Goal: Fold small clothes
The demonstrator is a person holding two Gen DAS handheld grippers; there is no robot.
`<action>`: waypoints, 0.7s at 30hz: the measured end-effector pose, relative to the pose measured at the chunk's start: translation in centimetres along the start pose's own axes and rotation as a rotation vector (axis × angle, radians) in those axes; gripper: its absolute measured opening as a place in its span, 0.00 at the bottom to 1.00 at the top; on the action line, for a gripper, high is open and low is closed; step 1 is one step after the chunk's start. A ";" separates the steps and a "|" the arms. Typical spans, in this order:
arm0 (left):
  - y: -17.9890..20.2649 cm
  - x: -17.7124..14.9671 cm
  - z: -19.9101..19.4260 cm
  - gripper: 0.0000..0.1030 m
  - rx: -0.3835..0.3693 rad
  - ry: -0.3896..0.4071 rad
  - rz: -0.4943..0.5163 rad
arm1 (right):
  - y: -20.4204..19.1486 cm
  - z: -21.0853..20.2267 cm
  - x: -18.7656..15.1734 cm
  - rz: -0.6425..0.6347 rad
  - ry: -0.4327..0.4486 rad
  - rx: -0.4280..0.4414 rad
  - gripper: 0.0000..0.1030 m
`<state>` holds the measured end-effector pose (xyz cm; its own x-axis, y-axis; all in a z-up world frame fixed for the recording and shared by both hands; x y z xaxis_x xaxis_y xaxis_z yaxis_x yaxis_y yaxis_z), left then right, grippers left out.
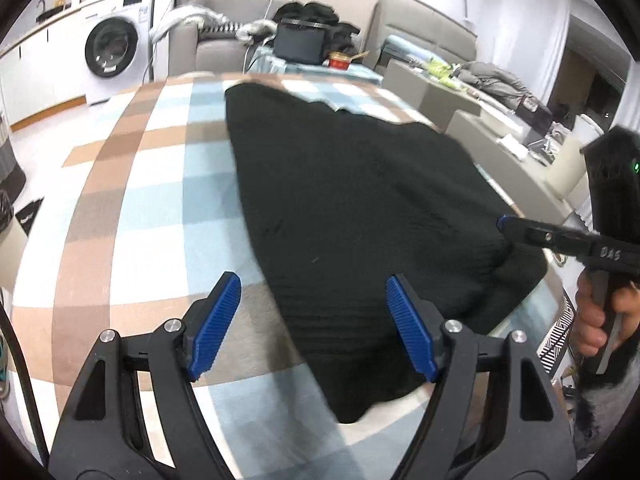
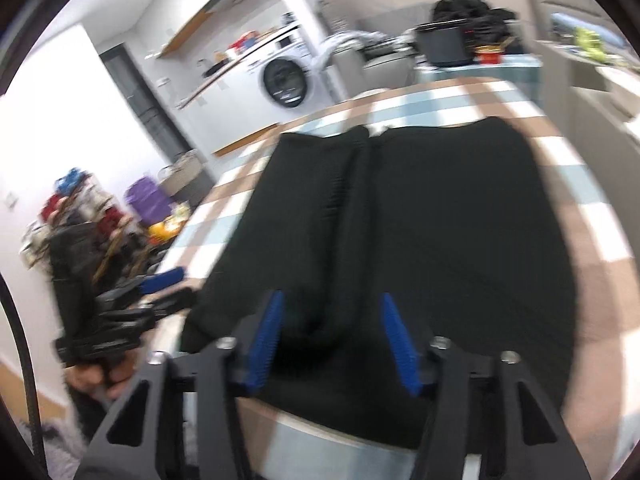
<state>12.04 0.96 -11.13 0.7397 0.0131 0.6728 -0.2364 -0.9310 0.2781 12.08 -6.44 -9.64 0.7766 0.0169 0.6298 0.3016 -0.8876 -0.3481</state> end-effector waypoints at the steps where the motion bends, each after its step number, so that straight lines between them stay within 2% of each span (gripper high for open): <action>1: -0.4 -0.4 0.2 0.71 0.004 -0.014 -0.005 | -0.5 0.8 0.1 -0.003 -0.015 0.013 0.45; 5: -1.6 -0.8 0.5 0.71 0.022 -0.025 -0.009 | -1.5 3.9 0.0 0.025 -0.105 0.084 0.45; 9: -2.6 -0.1 0.3 0.71 0.033 -0.004 -0.041 | -1.2 6.1 -0.6 0.062 -0.159 0.088 0.44; 11: -2.8 0.5 0.2 0.71 0.041 0.007 -0.048 | -1.2 6.2 -0.6 0.052 -0.159 0.081 0.27; 12: -2.9 0.6 0.0 0.71 0.039 0.014 -0.053 | -1.7 5.9 -0.4 0.049 -0.152 0.104 0.11; 14: -3.0 0.9 -0.7 0.71 0.035 0.024 -0.063 | -3.9 4.1 0.9 0.011 -0.086 0.157 0.10; 18: -2.8 1.5 -1.7 0.71 0.031 0.045 -0.065 | -7.3 -1.2 3.8 0.002 0.056 0.200 0.10; 21: -2.3 1.6 -1.7 0.71 0.011 0.043 -0.062 | -6.7 -2.4 3.6 0.043 0.067 0.161 0.10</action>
<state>12.69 3.75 -9.53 0.7248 0.0863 0.6835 -0.1837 -0.9320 0.3125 11.55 -1.53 -3.36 0.7538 -0.0543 0.6548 0.3582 -0.8015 -0.4789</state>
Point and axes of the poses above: each gripper's, at about its wrist camera, not at the fingertips, and z roughly the way its jaws point, y to its right, x to its top, the point moved 10 cm from there along z, roughly the way its jaws point, and after that the axes turned 6 degrees about -x, right-handed, at the moved point
